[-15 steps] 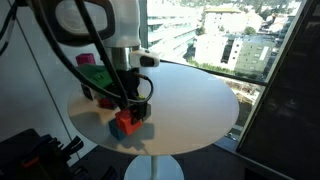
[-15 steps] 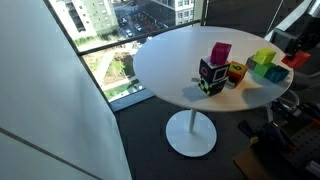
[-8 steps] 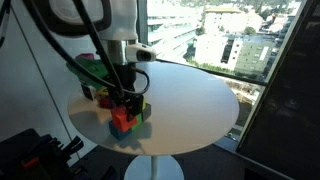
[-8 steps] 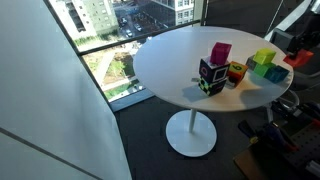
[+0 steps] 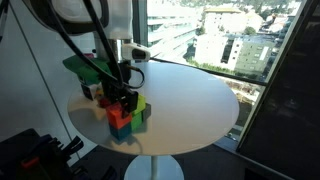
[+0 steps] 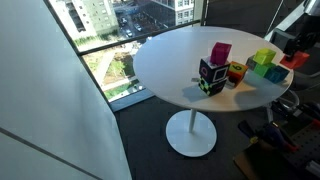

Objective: Put the orange block on the blue block

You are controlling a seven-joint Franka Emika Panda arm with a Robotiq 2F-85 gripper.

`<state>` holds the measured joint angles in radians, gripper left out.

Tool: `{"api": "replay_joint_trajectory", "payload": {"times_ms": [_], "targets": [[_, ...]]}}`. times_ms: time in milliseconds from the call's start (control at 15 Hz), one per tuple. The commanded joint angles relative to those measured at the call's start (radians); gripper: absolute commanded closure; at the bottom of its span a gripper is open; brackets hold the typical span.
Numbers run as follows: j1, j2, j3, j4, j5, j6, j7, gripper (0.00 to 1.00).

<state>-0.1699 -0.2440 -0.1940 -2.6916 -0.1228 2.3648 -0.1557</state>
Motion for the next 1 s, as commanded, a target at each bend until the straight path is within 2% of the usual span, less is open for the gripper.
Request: {"api": "replay_joint_trajectory", "payload": {"times_ms": [0,933], "targets": [[0.012,0.004,0.013,0.014,0.024,-0.024,-0.002,0.76],[0.021,0.079,0.028,0.045,0.025,0.0,0.015,0.76]]}}
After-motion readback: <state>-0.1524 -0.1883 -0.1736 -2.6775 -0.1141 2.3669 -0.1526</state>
